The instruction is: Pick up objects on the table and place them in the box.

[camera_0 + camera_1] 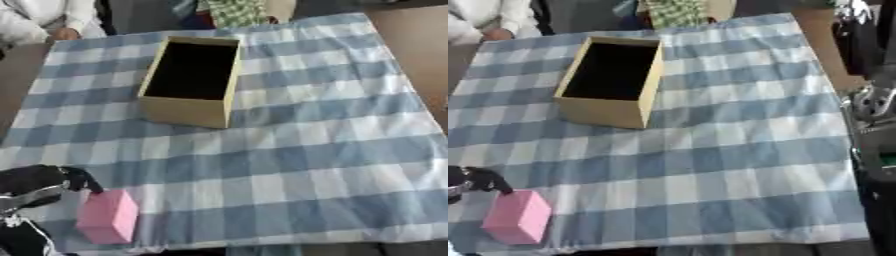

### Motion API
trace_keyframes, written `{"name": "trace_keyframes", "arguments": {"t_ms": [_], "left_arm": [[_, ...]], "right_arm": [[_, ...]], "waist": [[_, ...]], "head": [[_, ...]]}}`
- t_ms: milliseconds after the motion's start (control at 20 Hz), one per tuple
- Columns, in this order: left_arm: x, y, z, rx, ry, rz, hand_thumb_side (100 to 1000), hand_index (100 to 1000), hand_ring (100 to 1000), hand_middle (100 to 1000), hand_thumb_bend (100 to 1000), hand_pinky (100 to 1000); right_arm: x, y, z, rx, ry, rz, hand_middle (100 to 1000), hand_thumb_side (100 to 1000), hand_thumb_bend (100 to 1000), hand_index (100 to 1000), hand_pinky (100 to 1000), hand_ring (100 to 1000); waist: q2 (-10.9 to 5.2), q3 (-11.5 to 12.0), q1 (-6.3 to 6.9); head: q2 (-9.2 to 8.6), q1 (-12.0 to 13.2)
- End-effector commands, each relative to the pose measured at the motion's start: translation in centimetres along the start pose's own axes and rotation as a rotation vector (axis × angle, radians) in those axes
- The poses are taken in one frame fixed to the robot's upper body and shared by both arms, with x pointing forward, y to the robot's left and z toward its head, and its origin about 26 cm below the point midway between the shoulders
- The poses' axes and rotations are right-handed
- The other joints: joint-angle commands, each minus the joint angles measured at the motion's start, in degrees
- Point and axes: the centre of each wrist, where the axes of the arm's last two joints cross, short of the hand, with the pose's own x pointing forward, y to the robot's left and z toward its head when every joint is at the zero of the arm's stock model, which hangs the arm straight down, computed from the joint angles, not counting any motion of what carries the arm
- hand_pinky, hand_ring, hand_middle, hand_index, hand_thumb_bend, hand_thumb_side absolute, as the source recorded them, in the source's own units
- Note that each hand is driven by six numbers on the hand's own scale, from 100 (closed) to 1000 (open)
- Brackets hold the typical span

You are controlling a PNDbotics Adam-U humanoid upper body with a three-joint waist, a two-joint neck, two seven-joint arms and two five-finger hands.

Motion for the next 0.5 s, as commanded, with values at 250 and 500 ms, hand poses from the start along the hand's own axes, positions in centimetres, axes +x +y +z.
{"name": "trace_keyframes", "arguments": {"t_ms": [250, 500], "left_arm": [[-0.39, 0.91, 0.87, 0.05, 0.027, -0.024, 300, 920, 888, 892, 640, 878], [-0.02, 0.82, 0.59, 0.008, 0.017, 0.004, 297, 921, 907, 908, 635, 881]], "right_arm": [[0.33, -0.49, -0.65, -0.016, -0.023, 0.006, 664, 903, 100, 741, 853, 665], [0.36, -0.44, -0.67, -0.016, -0.024, 0.001, 663, 903, 100, 741, 853, 665]], "waist": [[-0.59, 0.05, -0.21], [-0.52, -0.1, -0.23]], "head": [[0.37, -0.13], [0.37, -0.07]]}}
